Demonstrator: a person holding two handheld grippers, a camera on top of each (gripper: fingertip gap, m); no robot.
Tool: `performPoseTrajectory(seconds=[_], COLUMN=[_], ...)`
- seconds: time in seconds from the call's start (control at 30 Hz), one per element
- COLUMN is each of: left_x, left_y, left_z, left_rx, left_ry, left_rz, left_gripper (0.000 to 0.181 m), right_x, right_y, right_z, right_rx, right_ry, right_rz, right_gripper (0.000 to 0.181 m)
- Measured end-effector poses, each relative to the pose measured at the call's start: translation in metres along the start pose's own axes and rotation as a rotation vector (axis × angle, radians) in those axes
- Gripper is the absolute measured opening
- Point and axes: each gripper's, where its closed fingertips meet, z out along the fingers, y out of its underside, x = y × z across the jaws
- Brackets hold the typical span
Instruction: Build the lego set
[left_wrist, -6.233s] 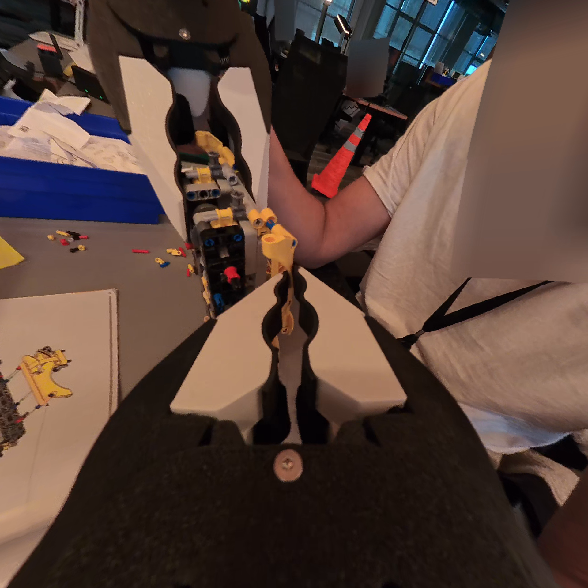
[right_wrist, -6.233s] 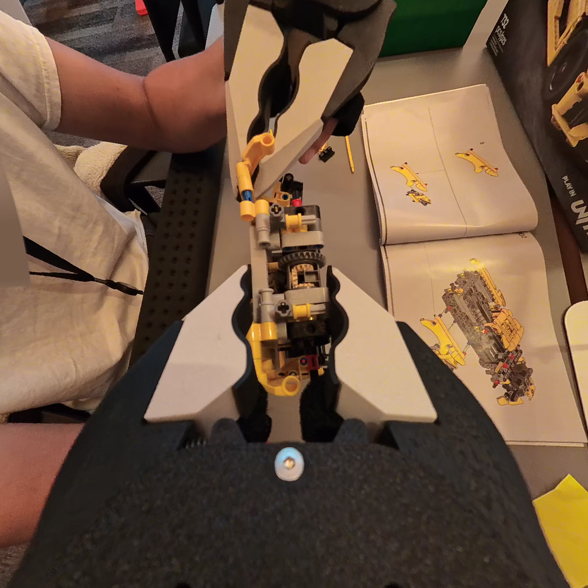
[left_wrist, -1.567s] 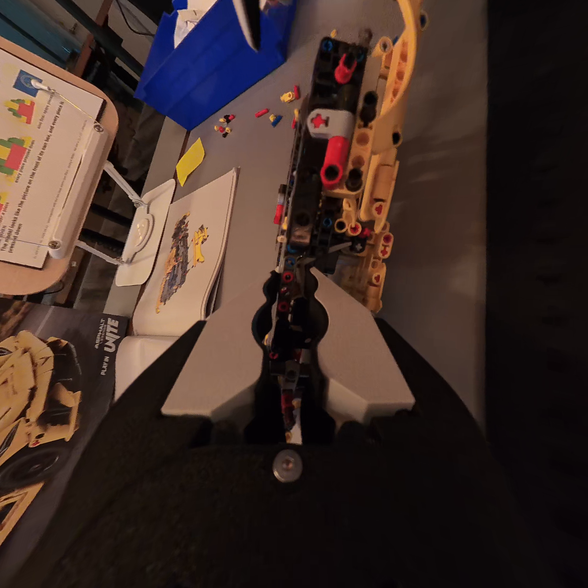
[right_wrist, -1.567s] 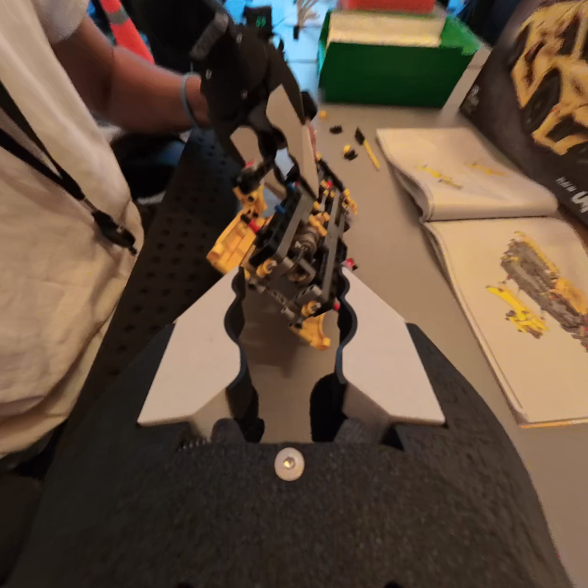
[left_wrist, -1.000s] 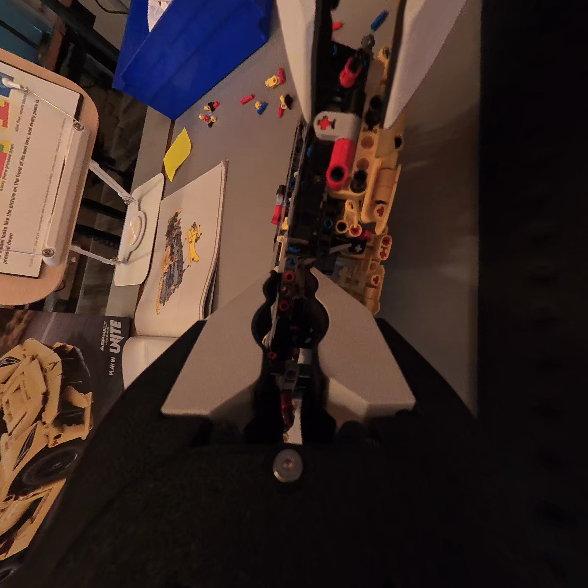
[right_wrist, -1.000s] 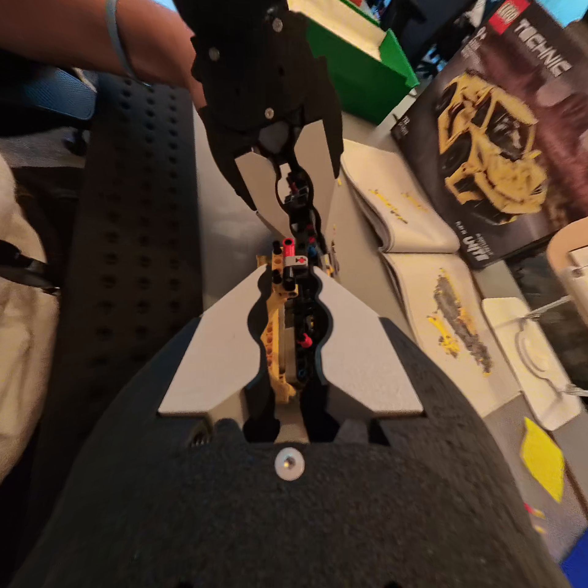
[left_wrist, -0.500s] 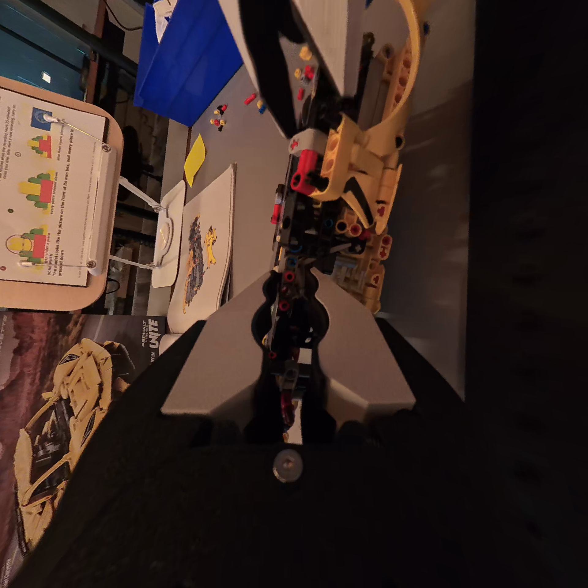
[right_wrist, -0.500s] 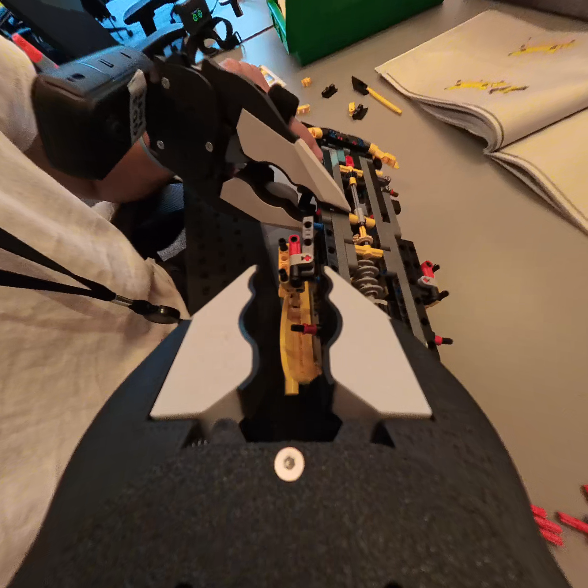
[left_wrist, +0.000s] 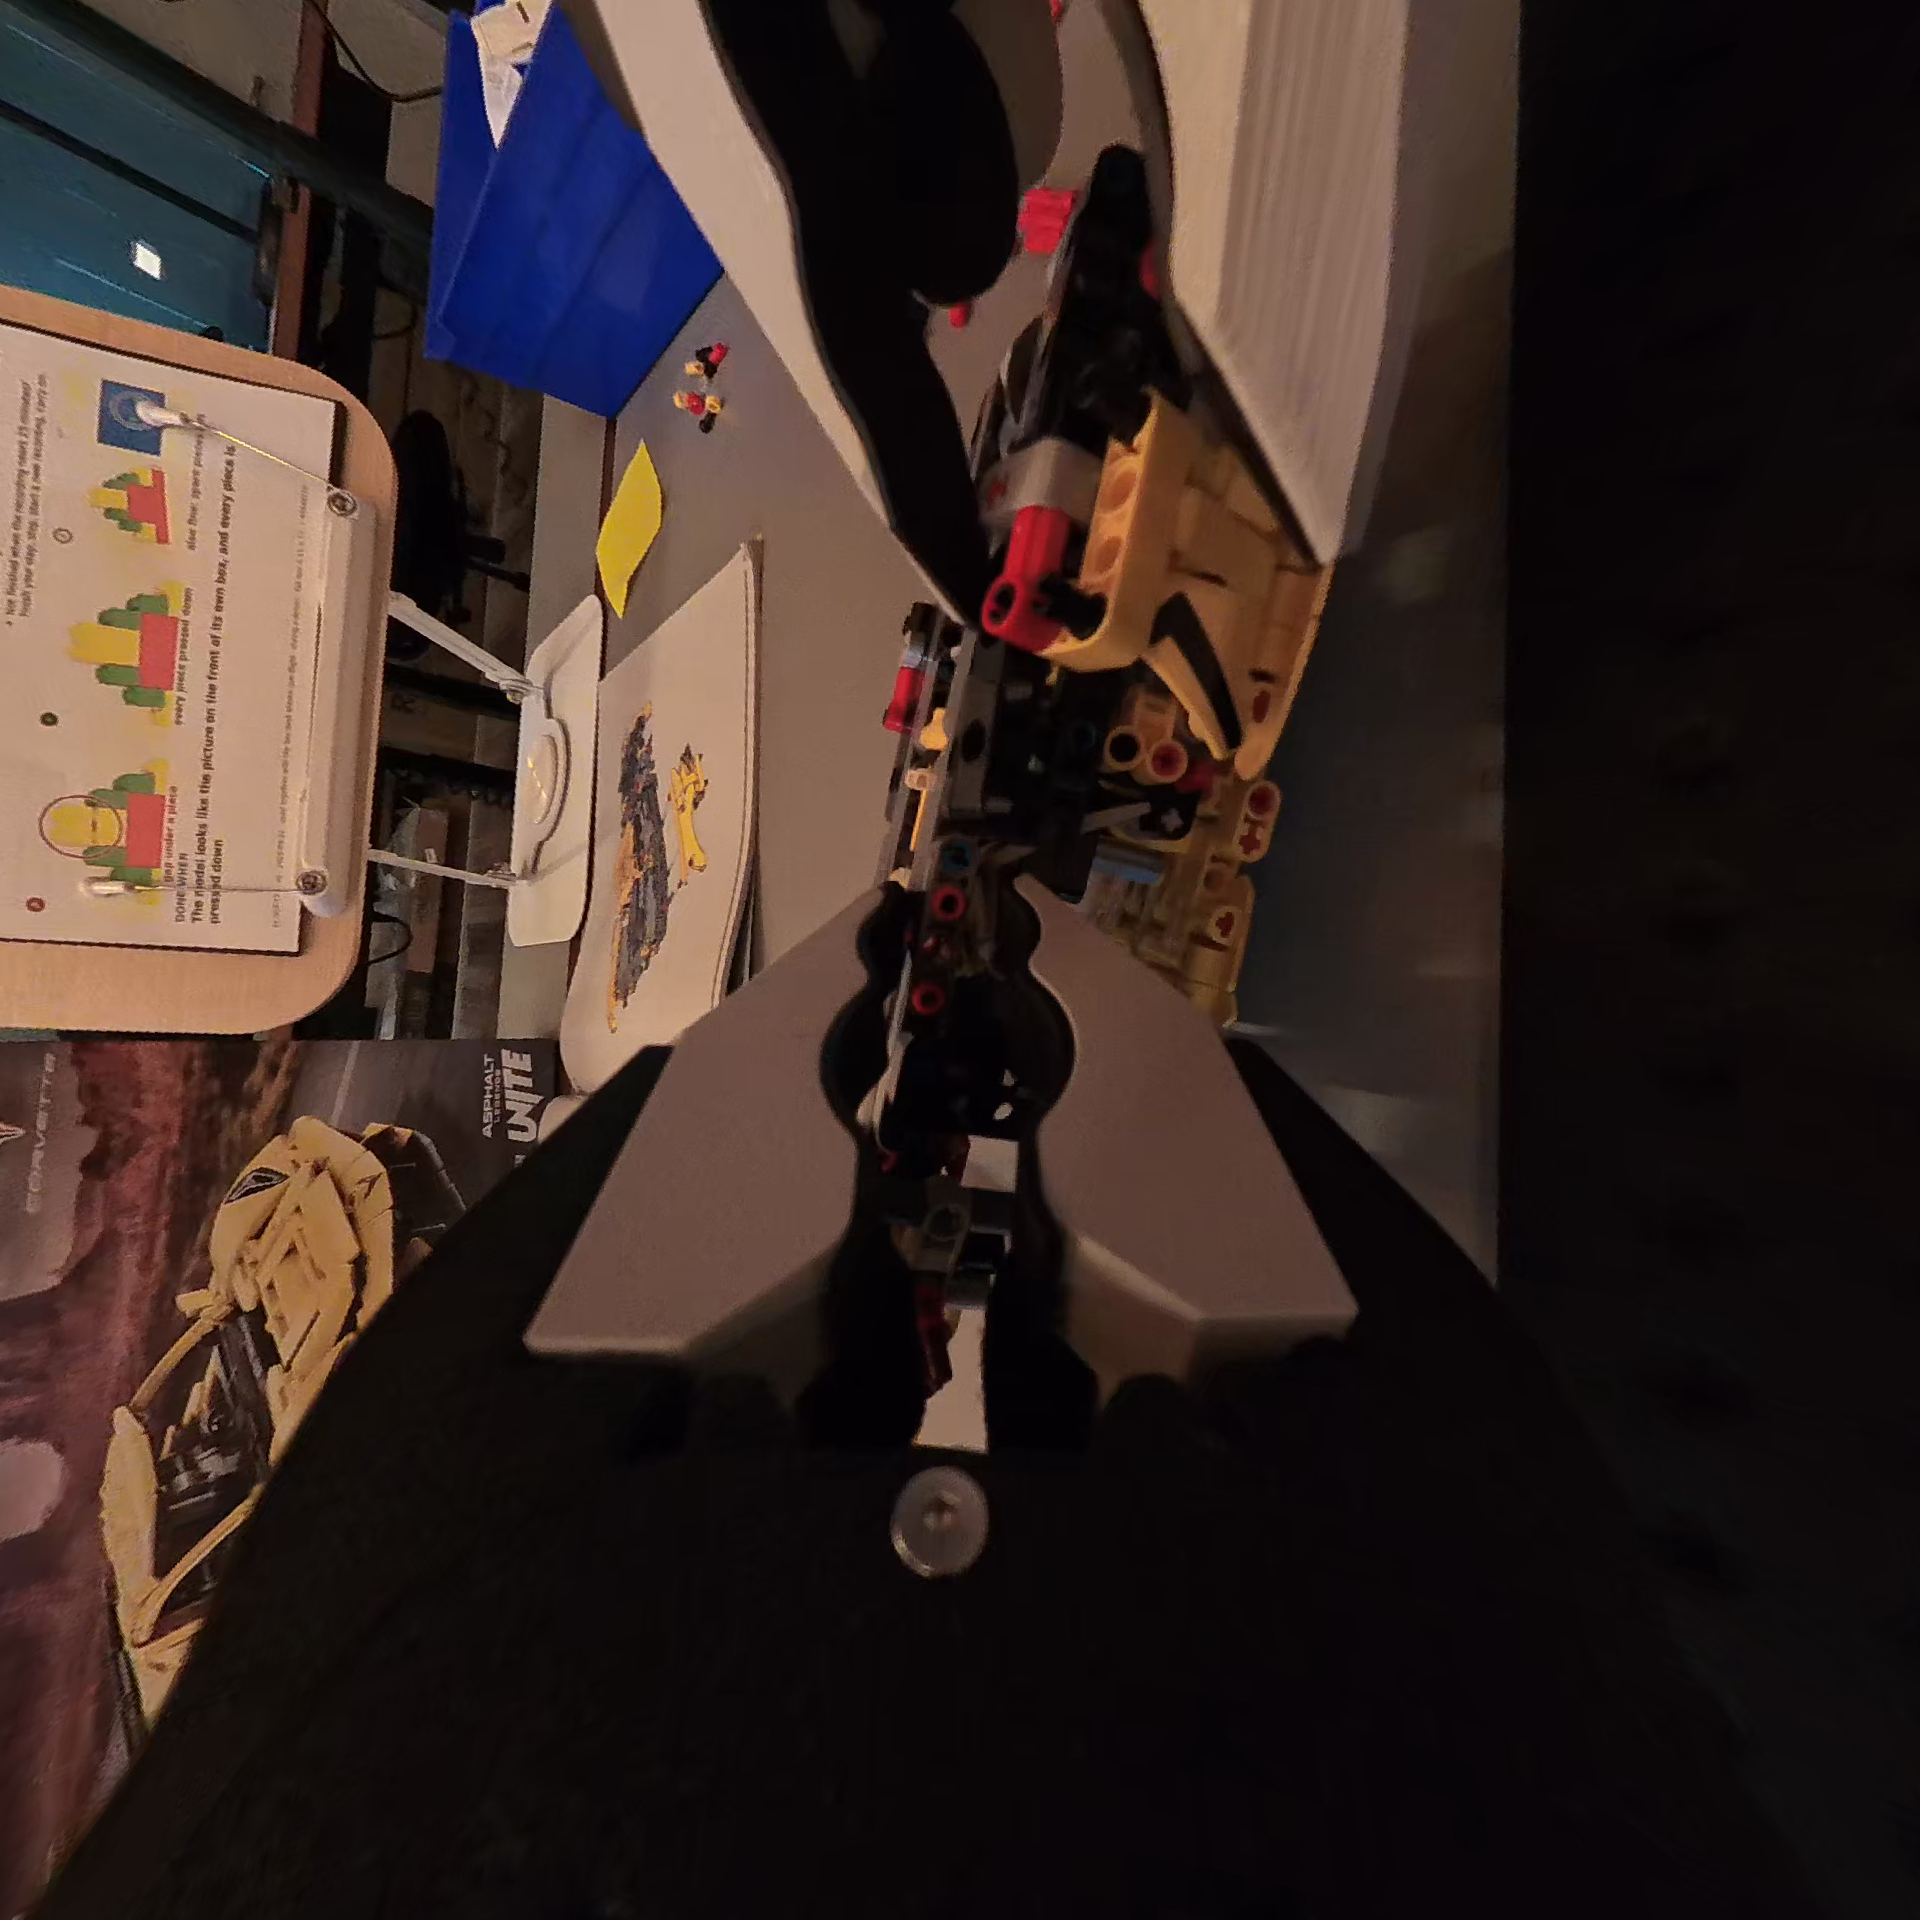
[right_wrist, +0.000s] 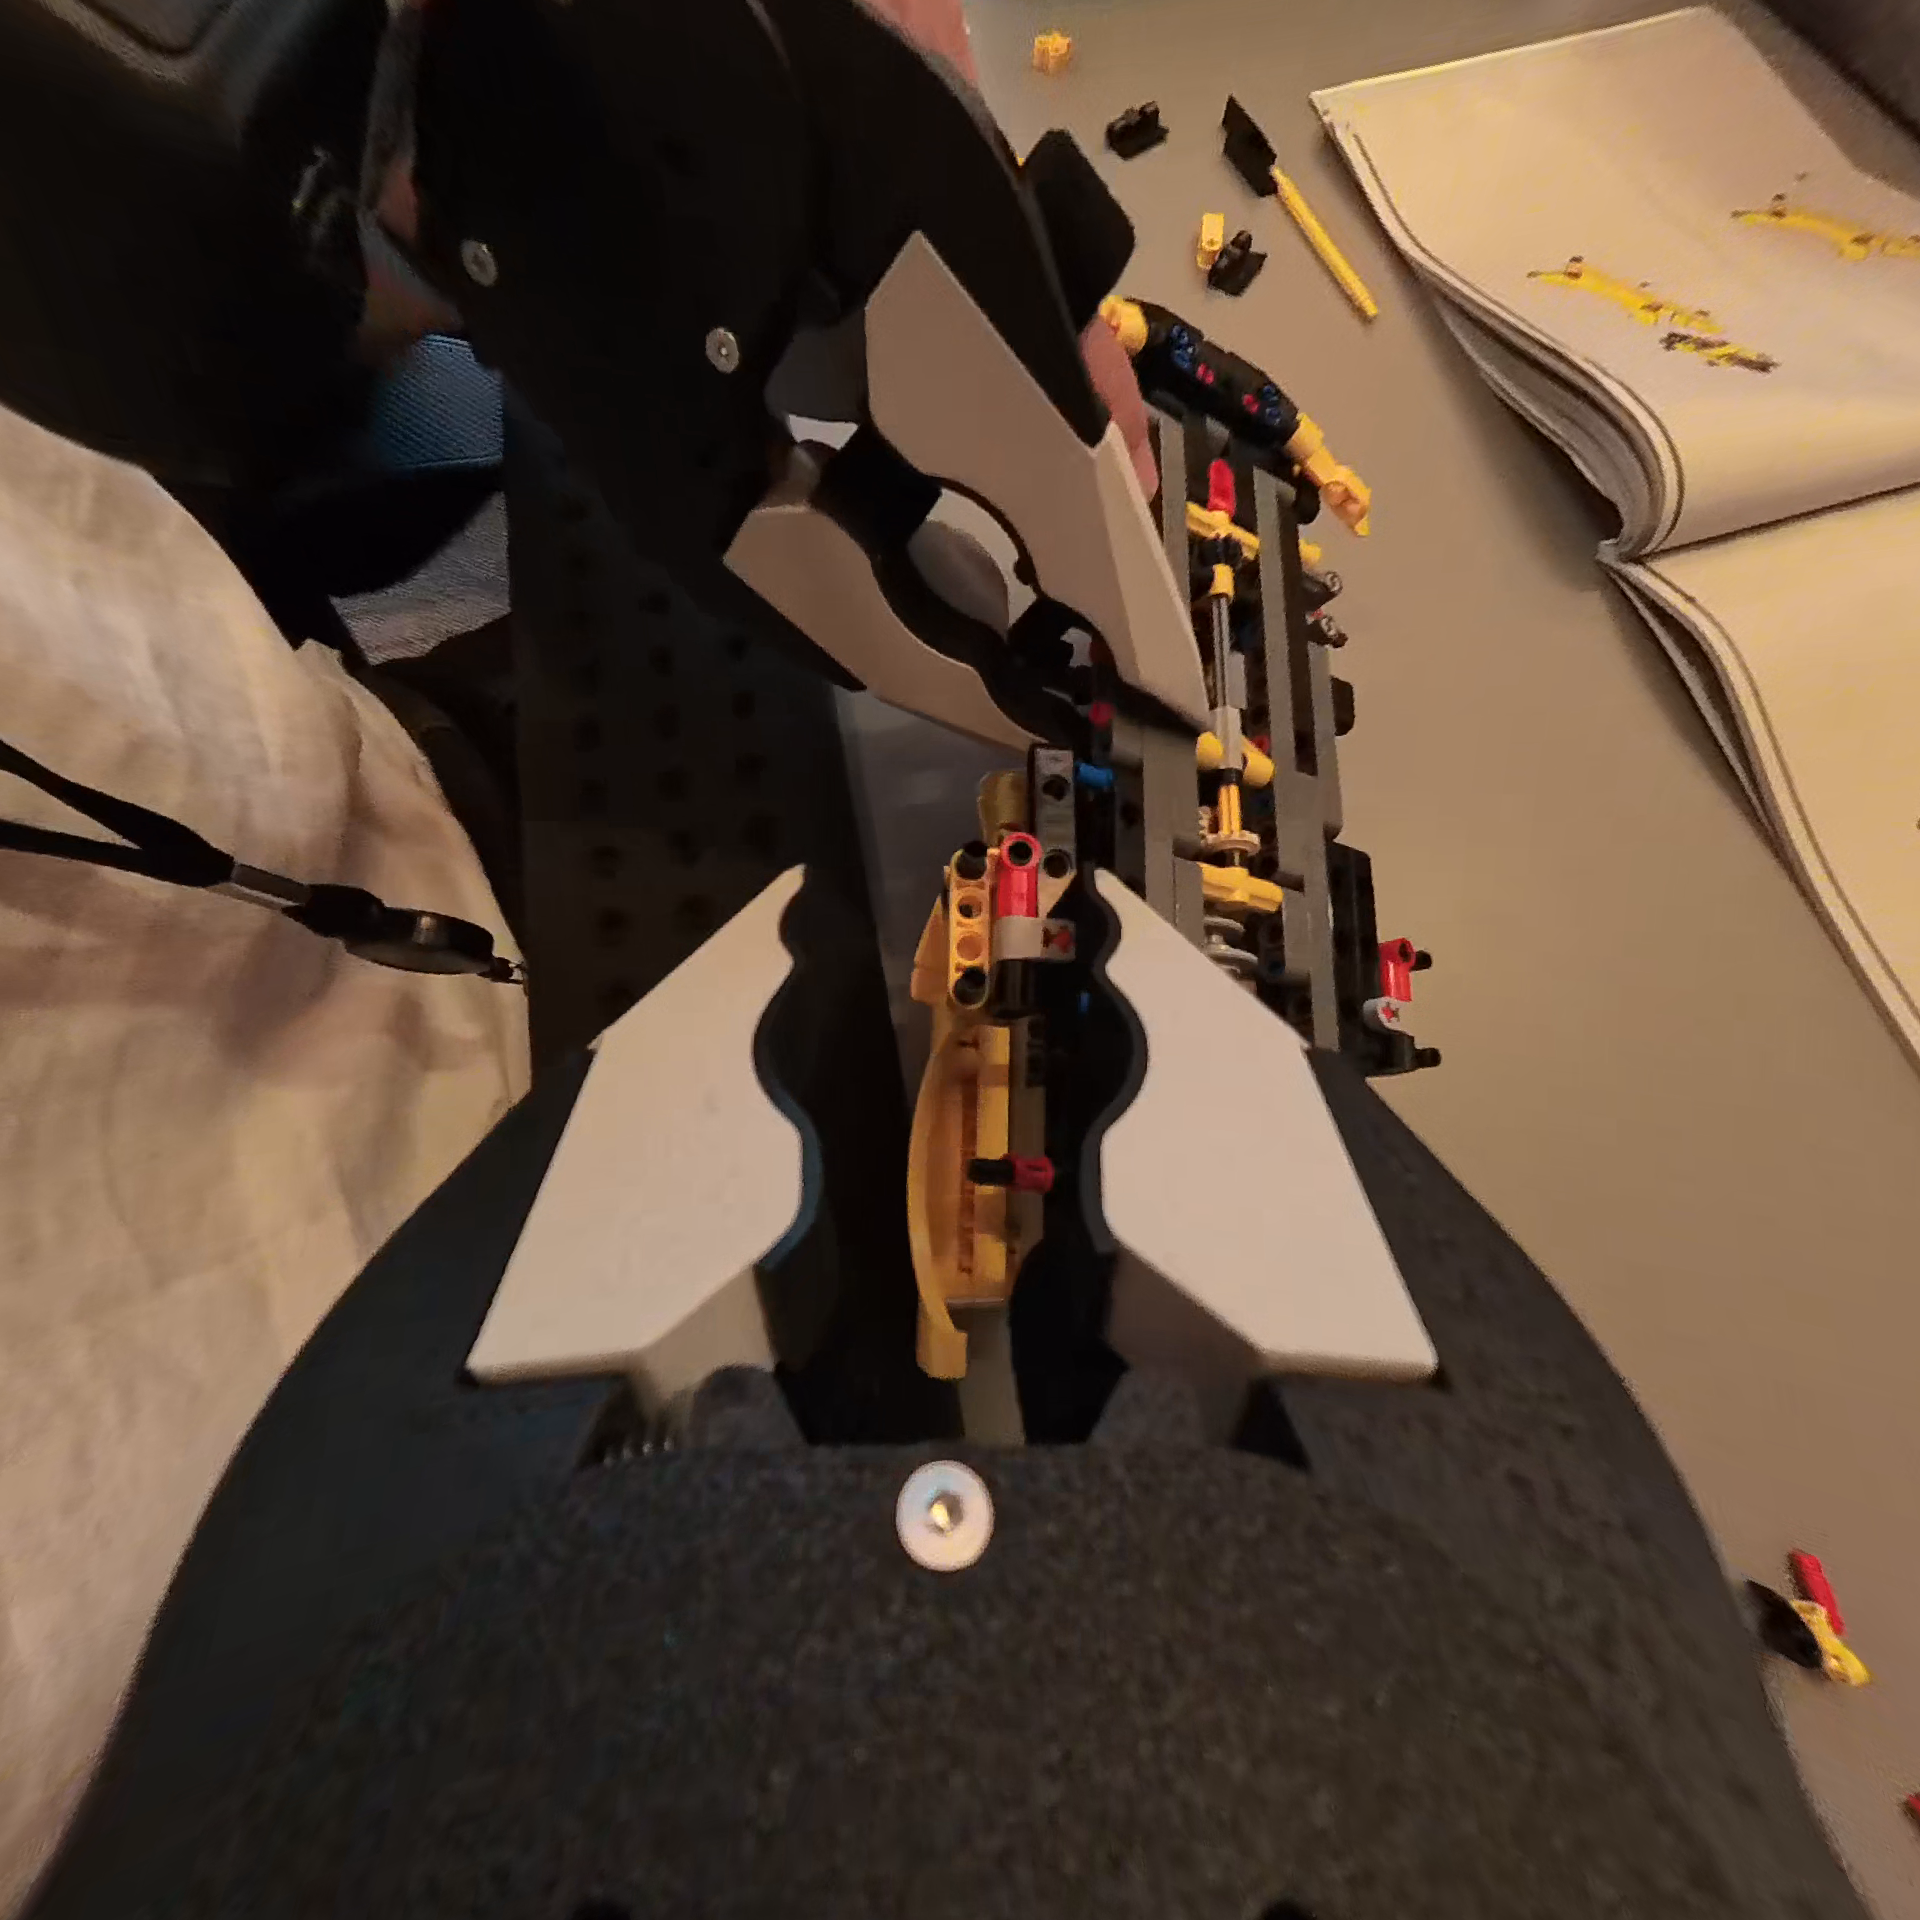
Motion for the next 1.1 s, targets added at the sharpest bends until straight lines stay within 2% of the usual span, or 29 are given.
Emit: performPoseTrajectory(seconds=[0.1,0.2,0.23,0.37,0.67,0.97,1.1], left_x=[0.0,0.001,0.002,0.0,0.002,0.002,0.002], left_y=[0.0,-0.003,-0.003,-0.001,-0.004,-0.004,-0.004], left_z=[0.0,-0.001,-0.001,-0.001,-0.001,0.0,0.0], left_rx=[-0.011,-0.005,-0.001,-0.009,-0.005,-0.013,-0.02], left_ry=[-0.008,0.002,0.004,0.007,0.012,0.011,-0.001], left_rz=[0.018,0.012,0.01,-0.021,-0.015,-0.017,0.002], left_gripper=[0.016,0.016,0.016,0.016,0.016,0.017,0.016], right_x=[0.0,0.005,0.005,-0.001,0.009,0.014,0.015], right_y=[-0.003,-0.025,-0.026,-0.005,0.0,0.0,0.0], right_z=[-0.006,-0.022,-0.021,-0.003,0.003,0.0,0.0], right_rx=[0.01,0.089,0.069,-0.098,-0.129,-0.035,0.007], right_ry=[-0.029,-0.03,-0.025,0.014,0.155,0.212,0.184], right_rz=[0.003,0.016,-0.001,-0.143,-0.206,-0.148,-0.092], right_gripper=[0.052,0.046,0.045,0.048,0.025,0.02,0.02])
